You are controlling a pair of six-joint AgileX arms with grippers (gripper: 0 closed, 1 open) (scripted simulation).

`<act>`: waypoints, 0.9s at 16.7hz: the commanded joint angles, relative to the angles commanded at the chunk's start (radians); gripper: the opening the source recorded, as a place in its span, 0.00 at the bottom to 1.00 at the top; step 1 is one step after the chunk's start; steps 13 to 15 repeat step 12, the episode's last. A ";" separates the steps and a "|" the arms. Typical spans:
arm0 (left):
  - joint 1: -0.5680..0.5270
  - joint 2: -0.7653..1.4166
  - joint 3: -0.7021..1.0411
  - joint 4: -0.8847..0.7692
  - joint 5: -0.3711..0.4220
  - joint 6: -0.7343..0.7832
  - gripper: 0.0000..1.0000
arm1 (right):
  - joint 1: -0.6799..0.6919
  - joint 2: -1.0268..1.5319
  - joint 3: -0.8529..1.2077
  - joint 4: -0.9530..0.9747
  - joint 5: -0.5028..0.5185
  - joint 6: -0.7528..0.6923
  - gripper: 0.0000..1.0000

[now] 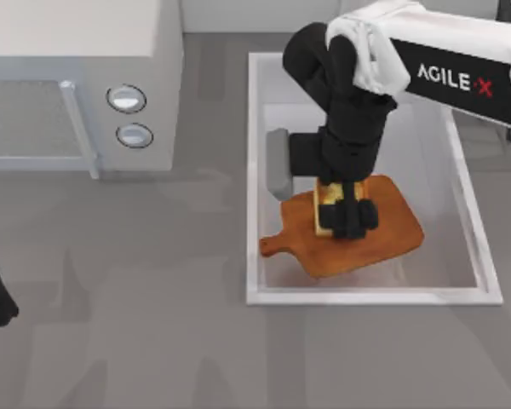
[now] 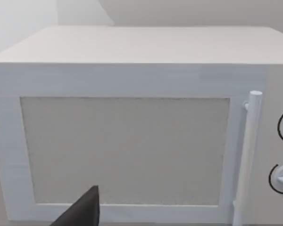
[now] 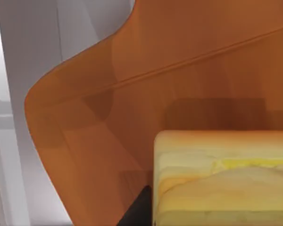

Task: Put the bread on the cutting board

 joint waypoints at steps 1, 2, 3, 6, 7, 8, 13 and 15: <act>0.000 0.000 0.000 0.000 0.000 0.000 1.00 | 0.000 0.000 0.000 0.000 0.000 0.000 0.60; 0.000 0.000 0.000 0.000 0.000 0.000 1.00 | 0.000 0.000 0.000 0.000 0.000 0.000 0.68; 0.000 0.000 0.000 0.000 0.000 0.000 1.00 | 0.000 0.000 0.000 0.000 0.000 0.000 0.75; 0.000 0.000 0.000 0.000 0.000 0.000 1.00 | 0.000 0.000 0.000 0.000 0.000 0.000 0.98; 0.000 0.000 0.000 0.000 0.000 0.000 1.00 | 0.000 0.000 0.000 0.000 0.000 0.000 1.00; 0.000 0.000 0.000 0.000 0.000 0.000 1.00 | 0.000 0.000 0.000 0.000 0.000 0.000 1.00; 0.000 0.000 0.000 0.000 0.000 0.000 1.00 | 0.000 0.000 0.000 0.000 0.000 0.000 1.00; 0.000 0.000 0.000 0.000 0.000 0.000 1.00 | 0.000 0.000 0.000 0.000 0.000 0.000 1.00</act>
